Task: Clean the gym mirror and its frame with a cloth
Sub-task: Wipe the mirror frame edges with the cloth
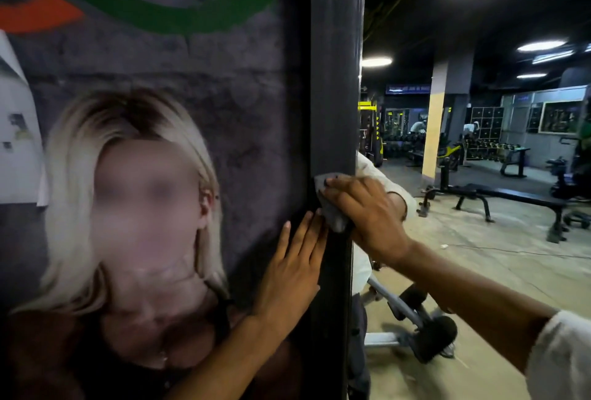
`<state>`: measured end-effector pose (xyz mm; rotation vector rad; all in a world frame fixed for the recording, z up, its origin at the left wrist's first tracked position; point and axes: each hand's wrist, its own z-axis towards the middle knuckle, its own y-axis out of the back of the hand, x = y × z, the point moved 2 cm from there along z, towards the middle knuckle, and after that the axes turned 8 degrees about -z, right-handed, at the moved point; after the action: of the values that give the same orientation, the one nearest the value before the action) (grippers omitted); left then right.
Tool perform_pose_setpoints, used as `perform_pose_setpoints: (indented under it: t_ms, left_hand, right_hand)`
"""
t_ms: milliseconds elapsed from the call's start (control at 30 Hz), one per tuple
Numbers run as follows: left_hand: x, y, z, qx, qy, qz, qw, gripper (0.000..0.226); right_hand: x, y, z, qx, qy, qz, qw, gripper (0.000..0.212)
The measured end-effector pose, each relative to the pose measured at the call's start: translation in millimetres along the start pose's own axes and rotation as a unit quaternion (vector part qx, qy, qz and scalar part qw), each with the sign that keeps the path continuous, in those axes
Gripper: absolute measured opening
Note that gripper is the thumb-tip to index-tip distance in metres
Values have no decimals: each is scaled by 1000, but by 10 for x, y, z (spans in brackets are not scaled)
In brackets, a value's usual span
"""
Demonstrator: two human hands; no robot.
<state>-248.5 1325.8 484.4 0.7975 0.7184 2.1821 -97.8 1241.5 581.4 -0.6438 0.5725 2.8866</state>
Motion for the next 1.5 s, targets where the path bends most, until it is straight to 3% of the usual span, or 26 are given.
perform_pose_setpoints:
  t_ms: [167, 300, 533, 733, 1000, 1233, 1500]
  left_hand:
    - [-65, -68, -123, 10, 1, 6, 1000, 128]
    - [-179, -162, -295, 18, 8, -14, 1000, 125]
    - [-298, -392, -625, 77, 3, -27, 997, 113]
    - [-284, -368, -668, 88, 0, -38, 995, 104]
    - [-254, -452, -804, 90, -7, -66, 994, 103]
    - [-327, -589, -939, 105, -21, -78, 991, 107]
    - [-378, -662, -953, 86, -12, -109, 990, 105]
  right_hand:
    - [-282, 439, 812, -129, -21, -44, 991, 41]
    - [-247, 154, 889, -69, 3, -37, 997, 46]
    - [358, -351, -448, 49, 95, -1, 994, 45]
    - [437, -260, -621, 138, 127, -56, 981, 69]
    - [521, -337, -649, 55, 111, -77, 989, 33]
    - [411, -192, -648, 76, 190, -19, 979, 29]
    - [357, -196, -653, 86, 99, -17, 991, 37]
